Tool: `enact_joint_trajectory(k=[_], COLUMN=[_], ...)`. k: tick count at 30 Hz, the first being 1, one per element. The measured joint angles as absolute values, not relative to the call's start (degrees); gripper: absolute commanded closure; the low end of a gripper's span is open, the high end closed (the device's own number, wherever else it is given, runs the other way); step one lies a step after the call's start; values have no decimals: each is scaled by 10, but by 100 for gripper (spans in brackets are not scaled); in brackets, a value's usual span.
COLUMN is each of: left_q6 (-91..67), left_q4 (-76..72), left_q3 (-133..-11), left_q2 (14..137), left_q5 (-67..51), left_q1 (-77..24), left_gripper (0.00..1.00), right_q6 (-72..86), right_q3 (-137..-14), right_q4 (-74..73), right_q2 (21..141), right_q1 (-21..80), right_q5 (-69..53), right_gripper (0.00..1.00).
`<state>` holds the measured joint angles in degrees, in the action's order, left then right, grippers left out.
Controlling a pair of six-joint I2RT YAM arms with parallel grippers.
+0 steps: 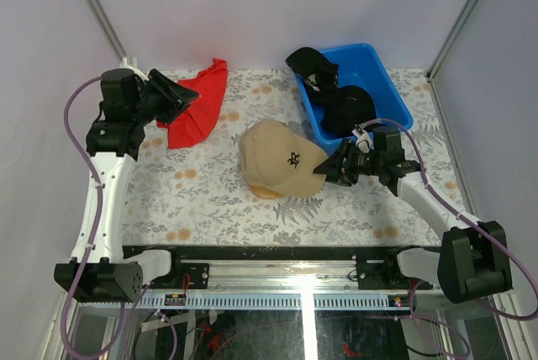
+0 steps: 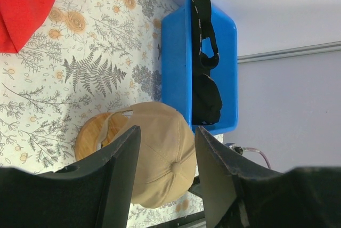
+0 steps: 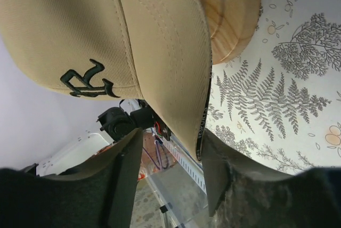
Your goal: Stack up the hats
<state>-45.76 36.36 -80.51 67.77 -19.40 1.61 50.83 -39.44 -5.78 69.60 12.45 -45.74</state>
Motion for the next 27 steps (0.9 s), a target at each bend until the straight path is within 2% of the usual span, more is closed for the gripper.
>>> enact_joint_trajectory(k=[7,20,27], left_q6=[-457,-442,-427], left_q4=[361,356,356], left_q3=[-793,-731,-721], left_q2=[686,708,710], left_q5=[-207,-251,-255], left_q1=[16,16,16], left_gripper=[55,55,55], right_q6=[476,336,296], right_q3=[-416,-628,-720], right_q4=[-107,-274,-324], right_q2=[698,722,818], right_q1=[115,92,91], right_q5=[-435,-330,-270], right_gripper=[39,38,37])
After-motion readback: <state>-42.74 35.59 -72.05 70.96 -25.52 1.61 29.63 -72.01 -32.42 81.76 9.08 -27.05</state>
